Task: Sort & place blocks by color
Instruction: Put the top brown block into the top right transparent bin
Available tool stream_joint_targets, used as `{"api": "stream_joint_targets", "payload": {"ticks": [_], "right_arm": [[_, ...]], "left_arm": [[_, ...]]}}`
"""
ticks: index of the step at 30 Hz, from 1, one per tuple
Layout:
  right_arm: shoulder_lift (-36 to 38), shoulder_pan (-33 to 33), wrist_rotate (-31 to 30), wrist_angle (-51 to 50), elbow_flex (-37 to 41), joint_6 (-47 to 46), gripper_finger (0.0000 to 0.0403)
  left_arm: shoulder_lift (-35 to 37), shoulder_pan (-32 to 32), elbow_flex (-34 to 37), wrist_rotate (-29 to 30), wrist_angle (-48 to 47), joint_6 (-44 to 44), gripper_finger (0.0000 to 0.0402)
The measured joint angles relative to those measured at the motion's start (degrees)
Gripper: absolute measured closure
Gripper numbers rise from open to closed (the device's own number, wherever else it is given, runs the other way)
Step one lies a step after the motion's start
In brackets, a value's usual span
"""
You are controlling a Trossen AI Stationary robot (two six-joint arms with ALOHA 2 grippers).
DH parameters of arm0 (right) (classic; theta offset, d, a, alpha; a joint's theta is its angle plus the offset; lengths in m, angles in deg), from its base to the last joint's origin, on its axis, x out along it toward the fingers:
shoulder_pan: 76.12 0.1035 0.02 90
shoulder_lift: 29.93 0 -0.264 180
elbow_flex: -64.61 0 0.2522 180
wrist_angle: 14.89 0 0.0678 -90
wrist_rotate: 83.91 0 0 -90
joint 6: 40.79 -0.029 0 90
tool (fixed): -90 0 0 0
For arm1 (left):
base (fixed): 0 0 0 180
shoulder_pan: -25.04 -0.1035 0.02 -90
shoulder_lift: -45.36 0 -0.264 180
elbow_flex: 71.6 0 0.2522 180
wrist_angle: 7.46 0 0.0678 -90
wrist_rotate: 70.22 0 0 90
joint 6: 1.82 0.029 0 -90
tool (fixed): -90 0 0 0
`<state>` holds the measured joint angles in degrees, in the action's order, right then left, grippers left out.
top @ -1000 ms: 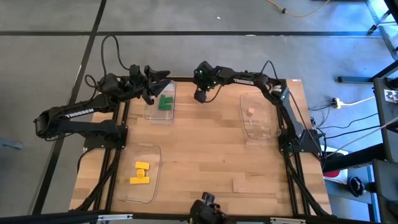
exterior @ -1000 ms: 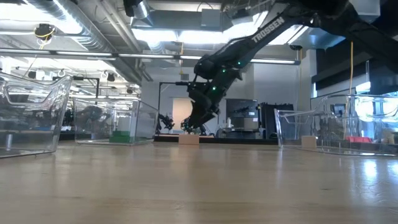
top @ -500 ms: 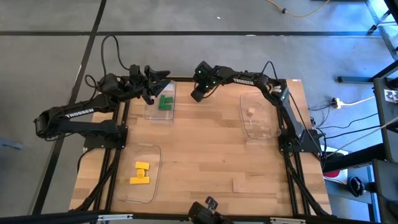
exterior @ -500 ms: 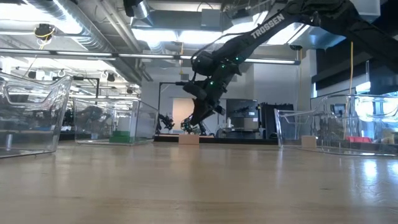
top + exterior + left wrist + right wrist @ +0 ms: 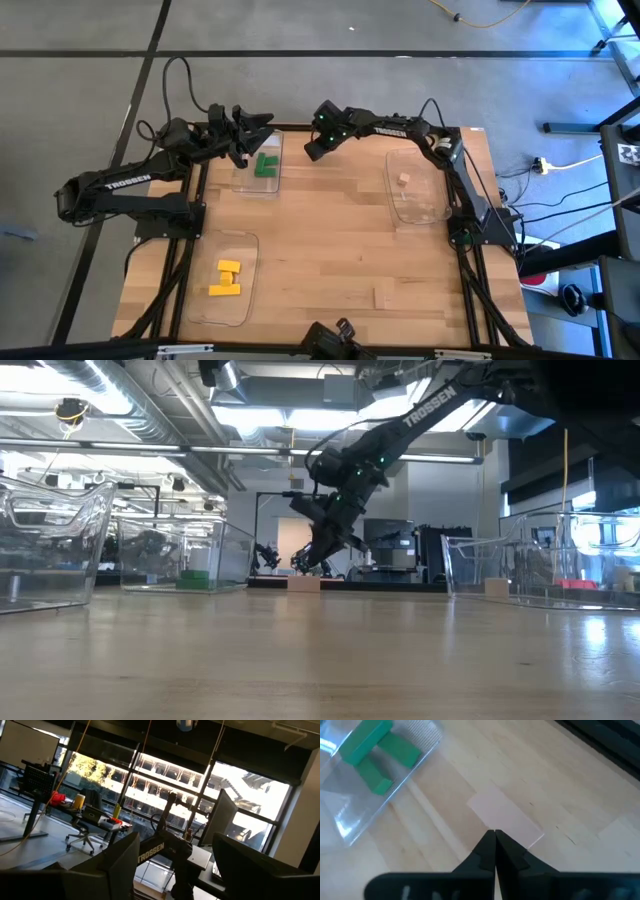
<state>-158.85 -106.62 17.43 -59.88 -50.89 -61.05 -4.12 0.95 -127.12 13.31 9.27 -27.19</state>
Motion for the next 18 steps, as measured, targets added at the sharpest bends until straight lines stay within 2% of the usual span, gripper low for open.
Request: {"api": "stream_joint_targets", "payload": {"ticks": [4,10,16,18], "right_arm": [[-1.90,-0.11,1.83,-0.12,0.00,-3.09,0.0402],[-1.90,-0.06,1.24,-1.88,0.00,-3.36,0.0403],[-0.46,-0.34,2.63,-11.76,0.00,4.29,0.0403],[0.86,-0.54,2.77,-12.35,0.00,7.19,0.0403]], "left_arm": [[0.00,0.00,-0.02,-0.04,0.01,0.02,0.0160],[-0.01,0.01,-0.02,-0.07,-0.12,0.02,0.0160],[0.01,0.00,-0.02,-0.06,-0.21,0.04,0.0160],[0.01,0.00,-0.02,-0.06,-0.25,0.12,0.0160]]}}
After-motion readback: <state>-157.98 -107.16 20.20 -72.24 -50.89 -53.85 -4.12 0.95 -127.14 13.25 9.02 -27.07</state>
